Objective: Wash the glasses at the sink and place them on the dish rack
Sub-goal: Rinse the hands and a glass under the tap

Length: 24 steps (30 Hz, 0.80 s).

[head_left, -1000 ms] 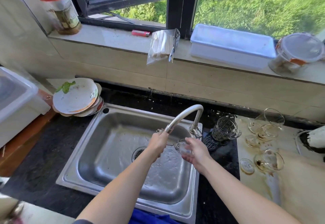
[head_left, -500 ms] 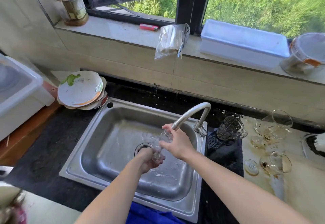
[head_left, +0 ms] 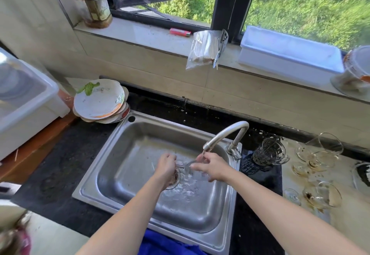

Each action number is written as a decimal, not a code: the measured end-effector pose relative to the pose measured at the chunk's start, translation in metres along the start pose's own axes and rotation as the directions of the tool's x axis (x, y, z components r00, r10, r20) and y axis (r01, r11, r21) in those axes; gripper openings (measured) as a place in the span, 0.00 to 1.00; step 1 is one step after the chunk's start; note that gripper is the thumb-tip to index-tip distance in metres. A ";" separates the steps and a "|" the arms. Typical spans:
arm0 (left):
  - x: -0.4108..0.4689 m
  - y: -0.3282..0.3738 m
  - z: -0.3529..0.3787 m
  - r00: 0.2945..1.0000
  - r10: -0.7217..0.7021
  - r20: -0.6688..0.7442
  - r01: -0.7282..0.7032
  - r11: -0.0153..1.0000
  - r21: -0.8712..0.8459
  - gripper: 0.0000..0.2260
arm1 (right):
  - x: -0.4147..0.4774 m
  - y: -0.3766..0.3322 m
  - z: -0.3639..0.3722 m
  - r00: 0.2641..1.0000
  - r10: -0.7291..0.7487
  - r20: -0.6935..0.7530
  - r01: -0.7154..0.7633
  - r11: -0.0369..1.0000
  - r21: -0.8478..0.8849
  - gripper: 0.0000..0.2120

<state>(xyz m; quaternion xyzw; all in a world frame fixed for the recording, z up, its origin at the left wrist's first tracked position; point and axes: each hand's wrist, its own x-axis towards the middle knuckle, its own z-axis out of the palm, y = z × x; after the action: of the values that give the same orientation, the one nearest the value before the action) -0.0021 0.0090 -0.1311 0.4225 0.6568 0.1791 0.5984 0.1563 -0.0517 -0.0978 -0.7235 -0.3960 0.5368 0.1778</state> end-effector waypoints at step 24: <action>-0.019 0.037 -0.020 0.973 0.230 -0.012 -0.190 0.835 0.517 0.10 | 0.009 0.004 0.003 0.960 -0.157 -0.233 0.141 0.986 -0.085 0.17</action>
<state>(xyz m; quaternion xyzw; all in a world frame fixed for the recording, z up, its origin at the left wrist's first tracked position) -0.0099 0.0213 -0.0877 0.6289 0.6518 0.0780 0.4165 0.1563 -0.0474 -0.1069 -0.7565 -0.4429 0.4174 0.2395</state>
